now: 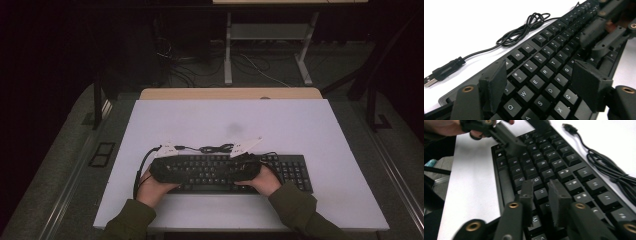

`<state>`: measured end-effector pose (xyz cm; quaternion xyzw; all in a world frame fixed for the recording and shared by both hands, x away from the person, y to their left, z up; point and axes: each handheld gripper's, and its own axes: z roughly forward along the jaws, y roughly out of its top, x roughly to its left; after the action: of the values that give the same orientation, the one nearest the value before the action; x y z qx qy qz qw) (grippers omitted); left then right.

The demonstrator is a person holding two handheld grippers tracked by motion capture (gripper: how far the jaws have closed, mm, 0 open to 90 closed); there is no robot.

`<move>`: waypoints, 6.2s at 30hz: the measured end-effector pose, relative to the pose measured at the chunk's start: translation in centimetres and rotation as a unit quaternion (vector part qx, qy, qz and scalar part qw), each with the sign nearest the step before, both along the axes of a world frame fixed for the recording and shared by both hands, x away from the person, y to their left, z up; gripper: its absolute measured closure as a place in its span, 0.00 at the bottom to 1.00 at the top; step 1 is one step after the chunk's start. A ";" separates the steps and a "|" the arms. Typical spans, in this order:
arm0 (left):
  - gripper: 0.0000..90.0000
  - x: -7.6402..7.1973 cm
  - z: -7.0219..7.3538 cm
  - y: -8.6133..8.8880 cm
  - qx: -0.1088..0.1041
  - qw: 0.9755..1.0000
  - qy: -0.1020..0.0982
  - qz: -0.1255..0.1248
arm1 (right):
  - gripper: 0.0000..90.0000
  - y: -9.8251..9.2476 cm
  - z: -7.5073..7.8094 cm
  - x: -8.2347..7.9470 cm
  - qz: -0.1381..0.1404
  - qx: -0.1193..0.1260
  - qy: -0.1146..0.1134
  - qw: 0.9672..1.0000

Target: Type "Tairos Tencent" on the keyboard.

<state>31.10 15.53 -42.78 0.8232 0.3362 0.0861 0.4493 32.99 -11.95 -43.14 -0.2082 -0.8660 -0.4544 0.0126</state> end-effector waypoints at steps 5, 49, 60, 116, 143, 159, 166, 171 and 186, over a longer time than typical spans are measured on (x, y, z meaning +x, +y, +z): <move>0.41 -0.6 0.1 -0.1 -0.005 1.000 0.005 -0.010 | 0.64 -0.5 0.0 0.4 -0.016 0.007 0.001 1.000; 0.99 -1.1 -0.7 -1.6 0.033 0.995 0.036 -0.089 | 0.34 -1.3 -0.5 1.3 -0.076 0.020 -0.013 0.997; 0.99 -1.1 -0.7 -1.6 0.033 0.995 0.038 -0.090 | 0.34 -1.3 -0.6 1.3 -0.075 0.018 -0.013 0.997; 0.99 1.4 -0.5 -0.6 0.032 0.999 0.010 -0.036 | 0.34 -1.3 -0.6 1.3 -0.077 0.016 -0.012 0.997; 0.99 1.6 -0.9 -0.7 0.038 0.998 0.019 -0.043 | 0.34 -1.3 -0.7 1.4 -0.077 0.016 -0.012 0.997; 0.99 1.3 -0.6 -0.8 0.036 0.998 0.014 -0.042 | 0.34 -1.3 -0.6 1.3 -0.079 0.017 -0.013 0.997; 0.93 1.0 -0.2 -0.5 0.022 0.999 0.009 -0.034 | 0.39 -1.4 -0.5 1.3 -0.077 0.020 -0.014 0.997; 0.81 0.8 -0.1 -0.2 0.016 1.000 0.007 -0.026 | 0.53 -1.4 -0.4 1.1 -0.065 0.019 -0.012 0.998; 0.48 0.6 -0.3 0.0 0.008 1.000 0.004 -0.019 | 0.92 -0.5 -0.2 0.1 -0.008 0.012 -0.002 1.000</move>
<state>31.70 15.56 -43.07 0.8334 0.3217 0.0774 0.4428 33.07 -12.50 -43.32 -0.2142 -0.8588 -0.4652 0.0099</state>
